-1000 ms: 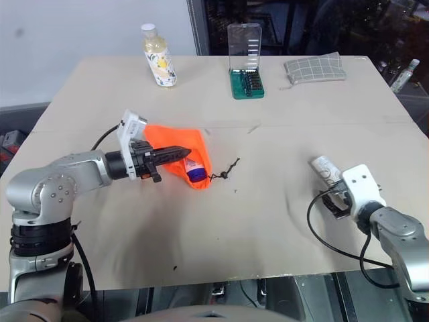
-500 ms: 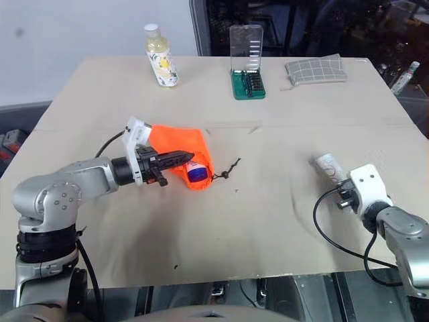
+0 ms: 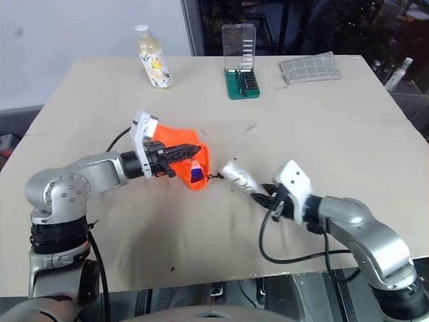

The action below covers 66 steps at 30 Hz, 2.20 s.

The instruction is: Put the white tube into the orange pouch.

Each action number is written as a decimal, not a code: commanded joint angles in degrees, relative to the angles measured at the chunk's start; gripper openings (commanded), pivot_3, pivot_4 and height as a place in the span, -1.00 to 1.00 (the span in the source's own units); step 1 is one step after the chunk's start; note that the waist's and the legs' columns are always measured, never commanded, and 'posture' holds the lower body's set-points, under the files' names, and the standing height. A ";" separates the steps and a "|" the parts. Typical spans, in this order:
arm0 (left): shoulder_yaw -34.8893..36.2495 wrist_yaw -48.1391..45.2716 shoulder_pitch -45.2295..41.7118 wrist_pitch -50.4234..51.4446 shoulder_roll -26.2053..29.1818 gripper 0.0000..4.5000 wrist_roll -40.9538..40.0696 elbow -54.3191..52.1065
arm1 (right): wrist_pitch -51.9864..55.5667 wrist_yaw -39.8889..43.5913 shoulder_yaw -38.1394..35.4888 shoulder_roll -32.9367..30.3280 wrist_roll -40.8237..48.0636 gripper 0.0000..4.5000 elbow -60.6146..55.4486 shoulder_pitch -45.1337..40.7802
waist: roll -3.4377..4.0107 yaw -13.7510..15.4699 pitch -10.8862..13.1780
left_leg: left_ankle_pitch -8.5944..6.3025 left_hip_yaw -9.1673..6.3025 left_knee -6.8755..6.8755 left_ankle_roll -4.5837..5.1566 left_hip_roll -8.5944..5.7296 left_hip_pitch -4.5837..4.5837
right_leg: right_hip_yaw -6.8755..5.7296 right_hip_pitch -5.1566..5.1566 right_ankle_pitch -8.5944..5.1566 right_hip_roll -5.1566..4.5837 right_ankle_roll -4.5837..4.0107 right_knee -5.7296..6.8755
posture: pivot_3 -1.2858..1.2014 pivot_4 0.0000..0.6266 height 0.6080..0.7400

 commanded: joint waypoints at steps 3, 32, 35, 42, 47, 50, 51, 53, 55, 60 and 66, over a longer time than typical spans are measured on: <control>0.10 -1.71 0.21 -0.51 1.65 -1.00 -1.86 -2.49 | 0.77 0.50 6.80 3.88 -2.57 -0.56 7.92 -8.58 | -0.04 -0.15 0.05 | 0.09 0.00 -0.01 0.15 -0.05 -0.04 | 0.01 -0.01 0.03 -0.03 0.02 -0.02 | 0.03 -0.52 1.00; -2.89 -5.54 11.67 -12.01 4.11 -1.00 -0.10 -7.21 | 0.25 -6.66 3.88 32.65 -7.63 0.62 41.73 -30.34 | 0.03 -1.44 0.12 | 0.04 0.12 -0.06 -0.14 -0.08 0.04 | 0.11 -0.13 0.18 -0.03 -0.18 0.25 | 0.03 -0.52 1.00; -0.48 -4.33 11.97 -11.79 2.17 -1.00 -2.13 -5.31 | 1.20 -5.54 0.56 29.48 -5.86 0.84 33.56 -27.13 | 0.03 -1.37 0.12 | 0.03 0.08 -0.07 -0.16 -0.07 0.03 | 0.07 -0.12 0.18 -0.05 -0.19 0.26 | 0.03 -0.52 1.00; 8.57 -2.20 8.69 -5.14 -0.45 -1.00 -16.19 2.77 | 0.24 0.56 -0.31 16.64 -2.91 0.84 14.74 -19.18 | 0.07 -1.71 0.15 | 0.03 0.09 -0.07 -0.16 -0.02 0.05 | 0.07 -0.13 0.05 -0.01 0.03 0.25 | 0.03 -0.52 1.00; 13.49 3.43 4.95 -0.25 -1.14 -1.00 -30.24 7.70 | -0.06 -2.06 -4.99 16.56 -1.15 0.84 13.79 -17.92 | 0.04 -1.65 0.17 | 0.11 0.07 -0.06 -0.21 0.07 0.07 | 0.07 -0.15 0.05 0.06 0.04 0.33 | 0.03 -0.52 1.00; 12.41 4.02 6.00 0.49 0.43 -1.00 -31.21 6.56 | -13.04 -1.11 6.01 8.13 -16.43 0.84 19.08 -16.26 | 0.02 -1.51 0.16 | 0.10 0.11 -0.04 -0.19 -0.06 0.08 | 0.10 -0.13 0.04 -0.05 0.04 0.33 | 0.03 -0.52 1.00; 11.93 4.07 6.43 0.33 0.78 -1.00 -30.86 6.05 | -16.80 -0.27 8.61 6.42 -19.41 0.84 20.39 -15.76 | 0.02 -1.44 0.16 | 0.08 0.10 -0.04 -0.19 -0.10 0.08 | 0.09 -0.12 0.04 -0.09 0.04 0.32 | 0.03 -0.52 1.00; 11.46 4.98 6.62 -0.22 0.83 -1.00 -30.82 5.80 | -20.92 2.78 11.71 4.72 -20.98 0.84 20.67 -14.57 | 0.00 -1.44 0.18 | 0.04 0.16 -0.05 -0.13 -0.14 0.07 | 0.12 -0.13 0.03 -0.11 0.04 0.27 | 0.03 -0.52 1.00; 10.80 6.09 6.77 -0.50 0.80 -1.00 -30.52 5.30 | -21.67 5.33 12.37 4.50 -19.82 0.84 19.24 -13.40 | -0.02 -1.49 0.19 | 0.07 0.16 -0.07 -0.08 -0.11 0.05 | 0.15 -0.15 0.03 -0.08 0.04 0.27 | 0.03 -0.52 1.00; 9.34 6.24 7.54 -1.30 1.30 -1.00 -29.90 3.48 | -24.07 12.92 11.73 1.82 -17.73 0.84 16.91 -13.28 | -0.01 -1.45 0.21 | 0.14 0.15 -0.08 0.02 -0.04 0.05 | 0.16 -0.14 0.04 -0.05 0.04 0.26 | 0.03 -0.52 1.00; 8.12 7.21 7.72 -2.57 0.61 -1.00 -29.09 2.86 | -24.85 15.68 13.00 3.74 -17.73 0.84 18.55 -14.93 | -0.01 -1.35 0.21 | 0.03 0.10 -0.06 -0.24 -0.04 0.07 | 0.11 -0.13 0.01 -0.09 -0.01 0.25 | 0.03 -0.52 1.00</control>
